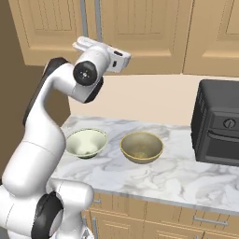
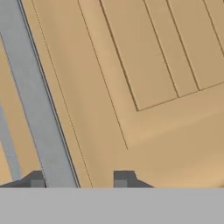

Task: Open the cabinet. Pick the bowls from the counter and place them in the cabinet. Then close the cabinet.

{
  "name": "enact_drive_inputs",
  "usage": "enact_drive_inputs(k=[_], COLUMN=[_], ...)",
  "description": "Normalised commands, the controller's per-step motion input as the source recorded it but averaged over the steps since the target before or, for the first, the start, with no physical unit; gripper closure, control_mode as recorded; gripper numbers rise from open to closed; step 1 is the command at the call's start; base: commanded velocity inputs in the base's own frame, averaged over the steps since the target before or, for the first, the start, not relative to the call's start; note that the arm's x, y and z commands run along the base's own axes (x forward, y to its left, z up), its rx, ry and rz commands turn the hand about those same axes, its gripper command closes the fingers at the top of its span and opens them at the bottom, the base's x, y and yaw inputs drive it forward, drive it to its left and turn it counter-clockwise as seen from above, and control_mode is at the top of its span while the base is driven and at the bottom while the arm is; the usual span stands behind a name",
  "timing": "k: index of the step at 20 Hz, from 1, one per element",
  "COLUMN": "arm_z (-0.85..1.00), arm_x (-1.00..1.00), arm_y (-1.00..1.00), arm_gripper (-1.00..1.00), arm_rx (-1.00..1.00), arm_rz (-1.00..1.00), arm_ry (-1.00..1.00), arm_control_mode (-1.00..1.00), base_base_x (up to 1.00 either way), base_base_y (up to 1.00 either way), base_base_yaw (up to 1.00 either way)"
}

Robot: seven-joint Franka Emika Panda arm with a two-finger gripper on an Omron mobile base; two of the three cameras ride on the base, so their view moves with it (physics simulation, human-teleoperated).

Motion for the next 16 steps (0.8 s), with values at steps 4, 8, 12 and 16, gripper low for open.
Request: enact_drive_inputs(k=[4, 8, 12, 16], arm_z=[-0.19, -0.07, 0.0, -0.01], arm_x=[-0.11, -0.01, -0.25, -0.63], arm_y=[-1.0, -1.0, -1.0, -1.0], arm_gripper=[1.0, 1.0, 1.0, 1.0], arm_rx=[0.41, 0.43, 0.42, 0.42], arm_rz=[-0.05, 0.0, 0.0, 0.0], arm_ry=[-0.03, 0.08, 0.26, 0.35], arm_control_mode=[-1.0, -1.0, -1.0, -1.0], base_base_x=[0.0, 0.0, 0.0, 0.0], base_base_y=[0.0, 0.0, 0.0, 0.0], base_base_yaw=[0.0, 0.0, 0.0, 0.0])
